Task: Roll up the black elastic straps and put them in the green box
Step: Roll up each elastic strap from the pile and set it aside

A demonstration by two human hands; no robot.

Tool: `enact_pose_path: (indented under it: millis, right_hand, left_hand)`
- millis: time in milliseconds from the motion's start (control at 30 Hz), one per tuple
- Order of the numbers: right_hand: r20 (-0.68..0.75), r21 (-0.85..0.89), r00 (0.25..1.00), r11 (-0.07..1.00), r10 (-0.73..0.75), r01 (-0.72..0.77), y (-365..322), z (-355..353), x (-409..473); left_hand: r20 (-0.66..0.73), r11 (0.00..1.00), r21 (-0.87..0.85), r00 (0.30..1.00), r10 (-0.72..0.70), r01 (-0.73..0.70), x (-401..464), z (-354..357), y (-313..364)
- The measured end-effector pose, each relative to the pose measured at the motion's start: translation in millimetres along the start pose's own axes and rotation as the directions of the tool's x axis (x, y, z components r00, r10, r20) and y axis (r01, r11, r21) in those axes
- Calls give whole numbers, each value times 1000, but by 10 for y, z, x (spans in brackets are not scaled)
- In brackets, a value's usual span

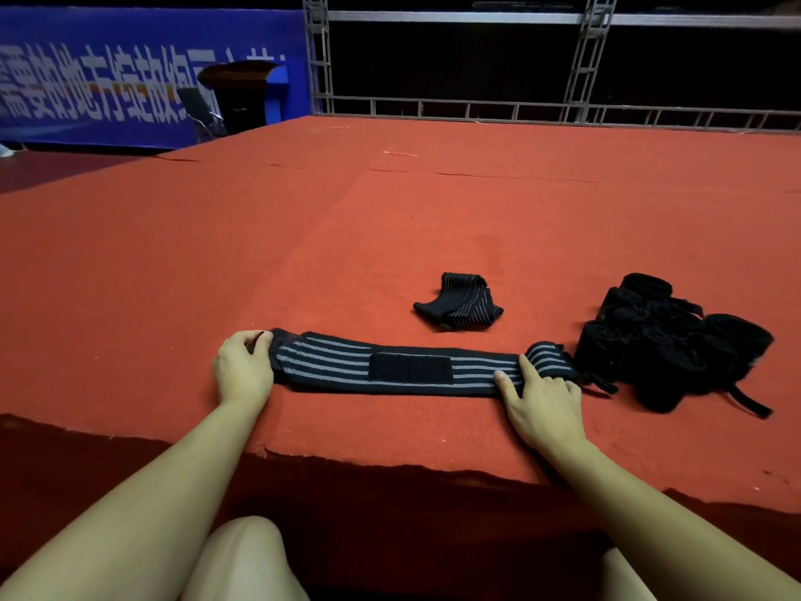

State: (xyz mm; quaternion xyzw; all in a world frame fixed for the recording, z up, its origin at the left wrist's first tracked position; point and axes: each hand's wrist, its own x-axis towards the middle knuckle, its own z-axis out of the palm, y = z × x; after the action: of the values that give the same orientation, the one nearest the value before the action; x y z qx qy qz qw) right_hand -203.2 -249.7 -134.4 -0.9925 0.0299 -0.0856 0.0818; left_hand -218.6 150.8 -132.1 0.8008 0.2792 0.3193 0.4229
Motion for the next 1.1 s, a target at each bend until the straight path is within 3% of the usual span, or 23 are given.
enact_pose_path:
  millis: [133, 300, 500, 600, 700, 800, 867, 933, 1000, 1100]
  right_hand:
    - [17, 120, 1000, 993, 2, -5, -43, -2, -46]
    - [-46, 67, 999, 998, 12, -9, -198, -145, -274]
    - [107, 19, 992, 998, 65, -67, -253, -135, -586]
    - [103, -23, 992, 997, 74, -72, -186, -161, -640]
    - [72, -35, 995, 997, 75, -73, -102, -204, -630]
    - [34, -18, 996, 997, 79, -78, -28, -222, -639]
    - [-1, -39, 998, 997, 63, -63, 24, -204, -661]
    - [-18, -76, 999, 996, 40, -42, 64, -170, -684]
    - [-40, -99, 999, 995, 21, -25, 88, -133, -687]
    - [-69, -106, 998, 994, -1, -6, 101, -85, -650]
  left_hand:
    - [-43, 999, -27, 998, -36, 35, 29, -39, 47]
    - [-55, 999, 47, 998, -16, 18, 70, -147, 34]
    - [19, 988, 142, 998, -65, 62, 4, -264, -39]
    - [59, 982, 181, 997, -59, 47, -11, -293, -118]
    - [81, 976, 214, 997, 14, -31, 9, -338, -106]
    - [50, 918, 357, 985, 166, -173, -37, -397, -90]
    - [27, 856, 419, 946, 322, -303, -85, -429, -112]
    - [92, 790, 453, 904, 418, -412, -84, -458, -166]
    - [184, 804, 419, 907, 379, -422, -67, -480, -181]
    - [198, 876, 397, 957, 211, -275, -96, -492, -132]
